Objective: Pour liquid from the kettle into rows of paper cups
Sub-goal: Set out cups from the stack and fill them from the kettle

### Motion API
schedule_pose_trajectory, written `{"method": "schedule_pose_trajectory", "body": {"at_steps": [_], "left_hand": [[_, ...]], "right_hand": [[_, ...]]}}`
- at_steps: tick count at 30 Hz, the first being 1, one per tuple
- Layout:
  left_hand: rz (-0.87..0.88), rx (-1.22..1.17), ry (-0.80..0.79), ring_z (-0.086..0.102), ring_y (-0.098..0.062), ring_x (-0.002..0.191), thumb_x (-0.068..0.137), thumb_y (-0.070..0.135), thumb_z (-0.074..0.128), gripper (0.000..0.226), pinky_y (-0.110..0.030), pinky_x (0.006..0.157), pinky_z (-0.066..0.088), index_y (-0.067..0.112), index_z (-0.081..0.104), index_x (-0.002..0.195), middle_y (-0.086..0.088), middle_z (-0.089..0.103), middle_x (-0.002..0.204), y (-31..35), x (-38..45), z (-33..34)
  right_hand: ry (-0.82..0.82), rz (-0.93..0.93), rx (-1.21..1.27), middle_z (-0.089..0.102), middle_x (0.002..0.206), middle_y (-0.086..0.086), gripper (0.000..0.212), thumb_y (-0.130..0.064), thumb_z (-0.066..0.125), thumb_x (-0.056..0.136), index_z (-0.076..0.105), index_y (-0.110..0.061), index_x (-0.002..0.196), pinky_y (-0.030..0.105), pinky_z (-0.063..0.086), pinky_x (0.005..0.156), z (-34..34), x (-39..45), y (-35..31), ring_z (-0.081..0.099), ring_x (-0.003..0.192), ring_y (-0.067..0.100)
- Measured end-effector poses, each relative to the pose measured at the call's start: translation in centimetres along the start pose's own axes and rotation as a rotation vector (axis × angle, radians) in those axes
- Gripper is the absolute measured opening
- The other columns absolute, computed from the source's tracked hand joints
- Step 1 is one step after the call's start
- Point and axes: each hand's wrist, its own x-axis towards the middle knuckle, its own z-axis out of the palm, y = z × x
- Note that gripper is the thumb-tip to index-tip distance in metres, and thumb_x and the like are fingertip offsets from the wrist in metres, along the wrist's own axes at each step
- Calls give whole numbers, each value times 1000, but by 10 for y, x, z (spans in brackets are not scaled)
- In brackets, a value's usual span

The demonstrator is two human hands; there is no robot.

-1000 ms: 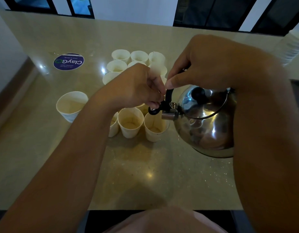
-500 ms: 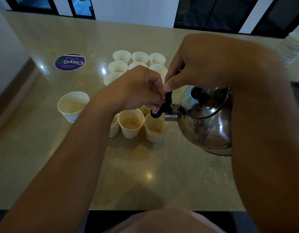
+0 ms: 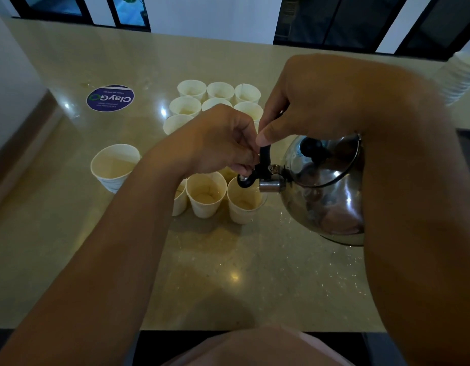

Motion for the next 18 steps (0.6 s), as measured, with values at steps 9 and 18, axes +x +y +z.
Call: {"method": "schedule_pose_trajectory", "body": {"at_steps": [9,18], "left_hand": [[3,12,-6,76,-22,77,83,-10,70,18,-25,69,61,-3,68,100,-14,76,88,-2,2,-1],[18,23,-12,76,-20,75,82,-11,70,18,-26,69,62,-3,69,98,-12,77,86,-1,3,-2]], "right_hand": [[-4,15,-11,70,86,-20,12,-48,79,79,77,-37,84,30,44,77,0,3,-4,61,79,3],[-24,0,-29,69,84,-21,15,-46,77,82,80,-35,91,19,37,64,-3,0,-3,59,76,2]]}}
